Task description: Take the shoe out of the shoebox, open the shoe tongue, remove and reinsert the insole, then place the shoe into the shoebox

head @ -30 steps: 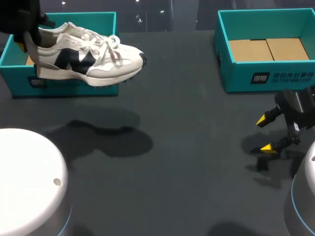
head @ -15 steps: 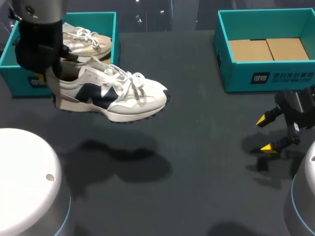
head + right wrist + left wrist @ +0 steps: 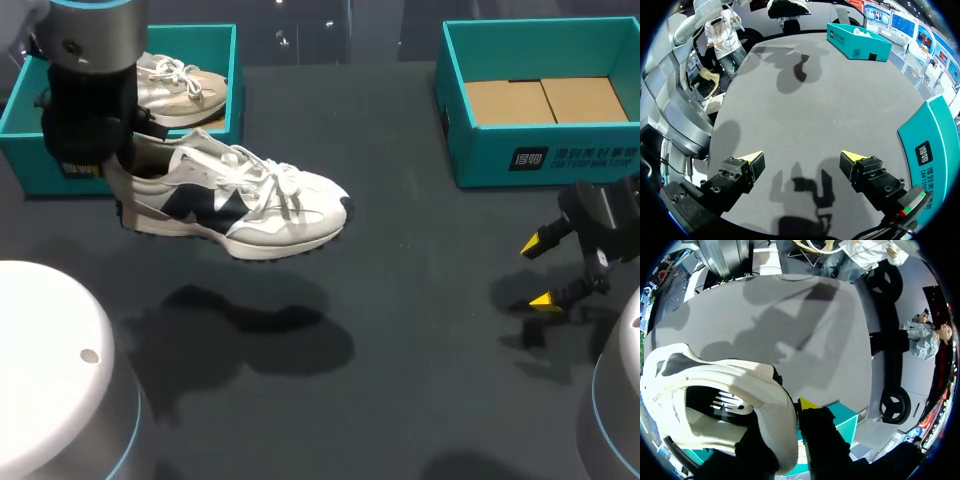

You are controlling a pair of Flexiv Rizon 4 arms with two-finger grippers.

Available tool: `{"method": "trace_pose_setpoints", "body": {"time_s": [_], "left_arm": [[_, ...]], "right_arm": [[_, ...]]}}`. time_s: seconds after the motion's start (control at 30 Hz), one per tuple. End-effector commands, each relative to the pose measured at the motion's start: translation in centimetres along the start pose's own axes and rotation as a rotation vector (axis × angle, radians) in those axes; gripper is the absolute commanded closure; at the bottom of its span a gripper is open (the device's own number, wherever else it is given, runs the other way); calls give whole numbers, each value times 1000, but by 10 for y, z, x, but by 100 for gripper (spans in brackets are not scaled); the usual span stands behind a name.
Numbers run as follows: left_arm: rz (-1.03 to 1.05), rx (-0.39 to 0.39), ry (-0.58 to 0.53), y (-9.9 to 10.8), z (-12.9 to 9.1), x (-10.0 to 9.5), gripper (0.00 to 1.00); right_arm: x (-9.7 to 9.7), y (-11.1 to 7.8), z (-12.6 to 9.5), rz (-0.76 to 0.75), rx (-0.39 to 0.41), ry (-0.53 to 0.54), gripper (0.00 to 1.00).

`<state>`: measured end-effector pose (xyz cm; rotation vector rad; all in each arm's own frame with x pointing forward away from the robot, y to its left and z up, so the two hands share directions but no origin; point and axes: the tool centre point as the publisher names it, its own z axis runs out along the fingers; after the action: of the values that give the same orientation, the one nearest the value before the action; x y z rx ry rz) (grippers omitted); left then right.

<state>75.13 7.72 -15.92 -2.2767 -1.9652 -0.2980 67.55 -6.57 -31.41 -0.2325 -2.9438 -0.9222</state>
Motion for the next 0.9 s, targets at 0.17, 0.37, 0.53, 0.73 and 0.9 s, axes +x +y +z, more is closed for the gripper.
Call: {"method": "trace_pose_setpoints", "body": {"time_s": [0.17, 0.37, 0.53, 0.73, 0.9], "left_arm": [[-32, 7, 4, -13, 24, -49, 100], [-24, 36, -9, -21, 38, -89, 100], [-24, 36, -9, -21, 38, -89, 100], [-24, 36, -9, -21, 38, -89, 100], [-32, 24, -3, -21, 46, -99, 100]], "right_arm": [[1, 0, 0, 0, 1, -1, 0], [1, 0, 0, 0, 1, -1, 0], [1, 0, 0, 0, 1, -1, 0], [1, 0, 0, 0, 1, -1, 0], [1, 0, 0, 0, 1, -1, 0]]}}
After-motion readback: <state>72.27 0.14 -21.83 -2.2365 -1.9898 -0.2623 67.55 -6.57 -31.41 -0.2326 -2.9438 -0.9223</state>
